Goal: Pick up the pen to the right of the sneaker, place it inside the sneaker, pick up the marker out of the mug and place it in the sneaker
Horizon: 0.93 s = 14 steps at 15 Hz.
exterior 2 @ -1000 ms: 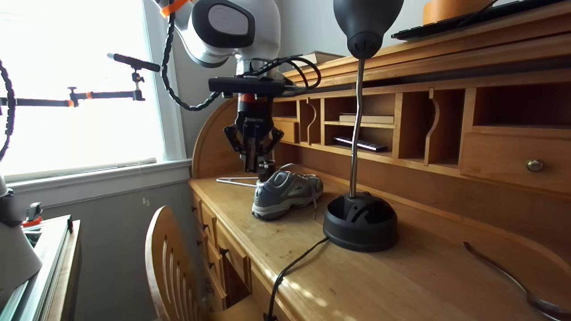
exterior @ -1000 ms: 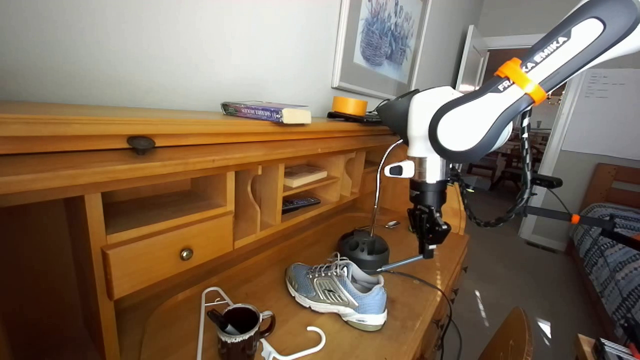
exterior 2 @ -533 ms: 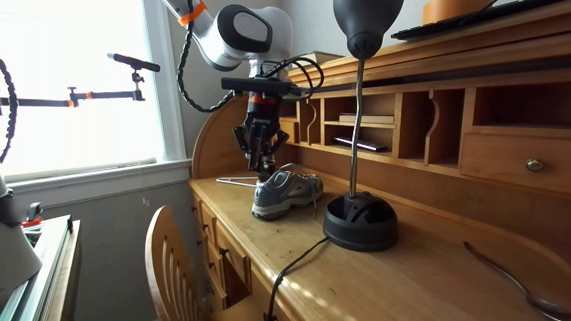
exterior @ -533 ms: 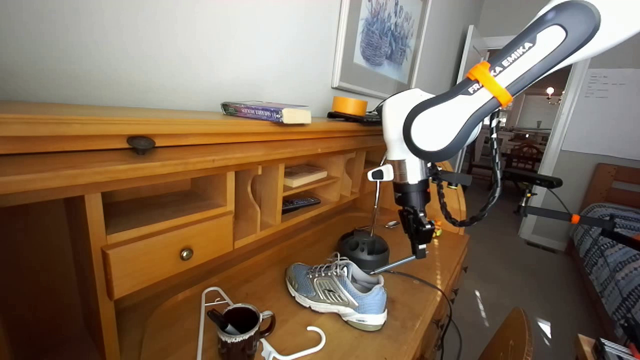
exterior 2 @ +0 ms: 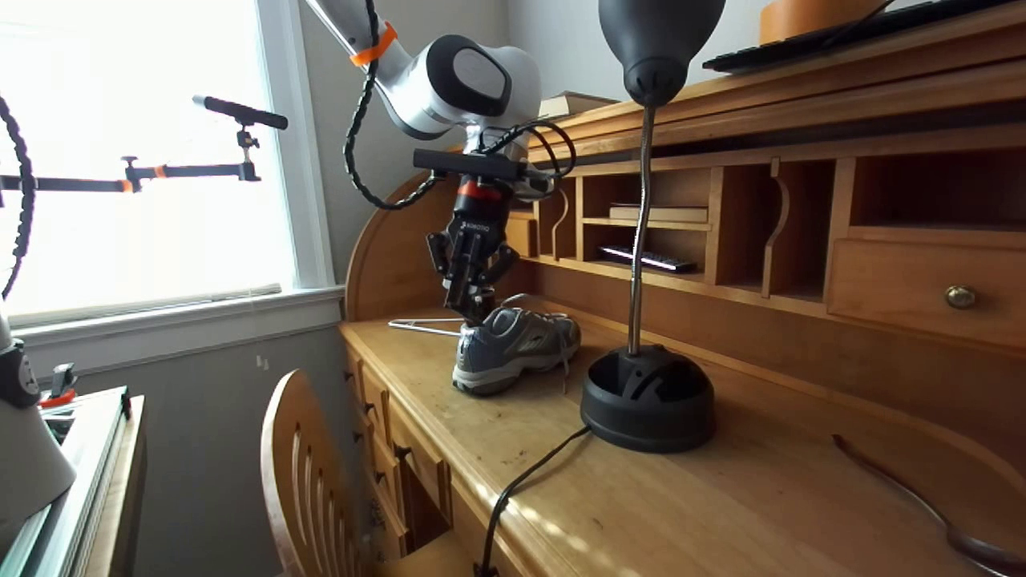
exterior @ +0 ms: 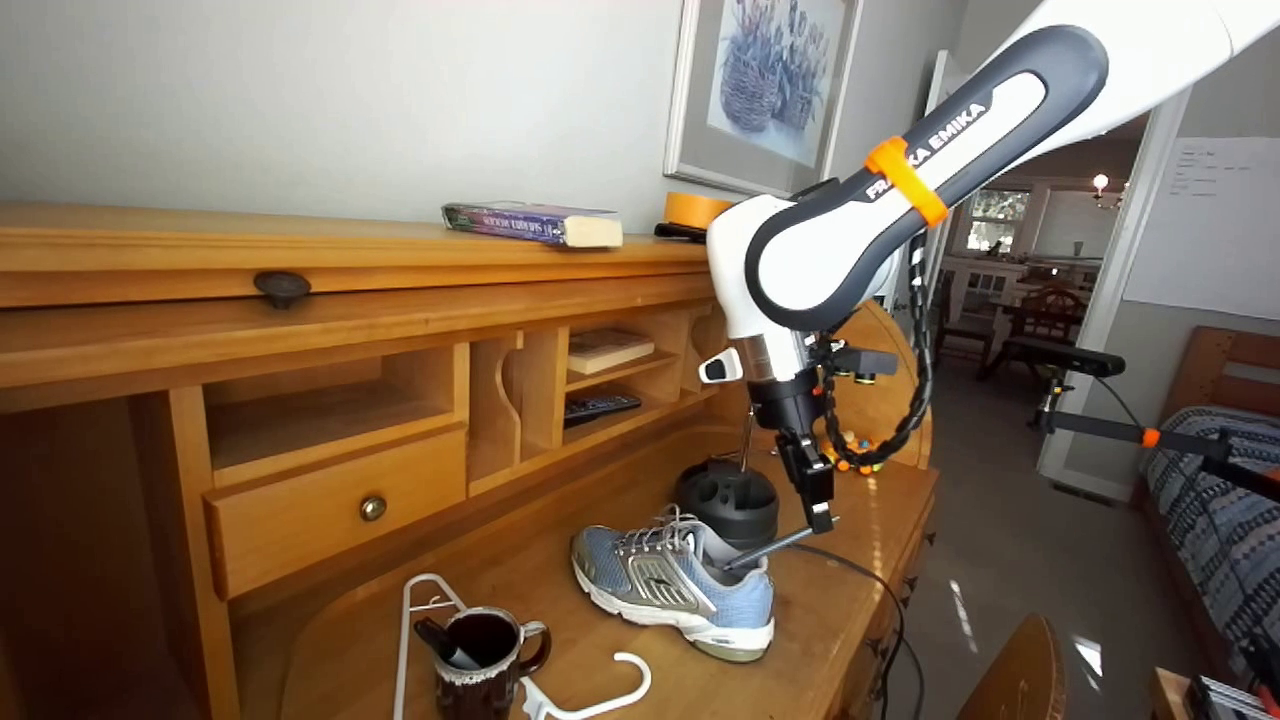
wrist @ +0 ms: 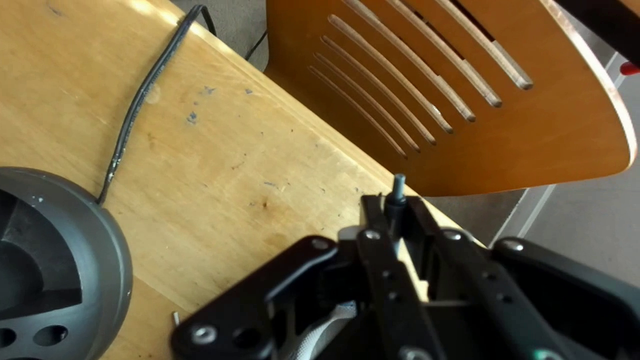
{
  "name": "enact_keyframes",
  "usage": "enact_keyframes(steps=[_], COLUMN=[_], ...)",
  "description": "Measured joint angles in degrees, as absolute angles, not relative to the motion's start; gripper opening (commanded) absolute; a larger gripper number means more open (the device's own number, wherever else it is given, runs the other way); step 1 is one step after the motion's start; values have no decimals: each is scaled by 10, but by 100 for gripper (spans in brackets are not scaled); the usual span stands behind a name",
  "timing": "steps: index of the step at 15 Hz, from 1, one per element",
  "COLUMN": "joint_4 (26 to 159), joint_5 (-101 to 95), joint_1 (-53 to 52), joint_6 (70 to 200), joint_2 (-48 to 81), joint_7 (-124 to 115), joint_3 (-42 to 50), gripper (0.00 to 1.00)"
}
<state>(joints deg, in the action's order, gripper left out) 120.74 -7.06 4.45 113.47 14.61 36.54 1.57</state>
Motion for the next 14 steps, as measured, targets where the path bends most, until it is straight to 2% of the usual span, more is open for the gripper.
enact_keyframes(steps=[14], joint_4=[1144], joint_5=[-59], joint_1=[36], joint_6=[1117], joint_2=[217], joint_7=[209], joint_3=[-12], gripper=[4])
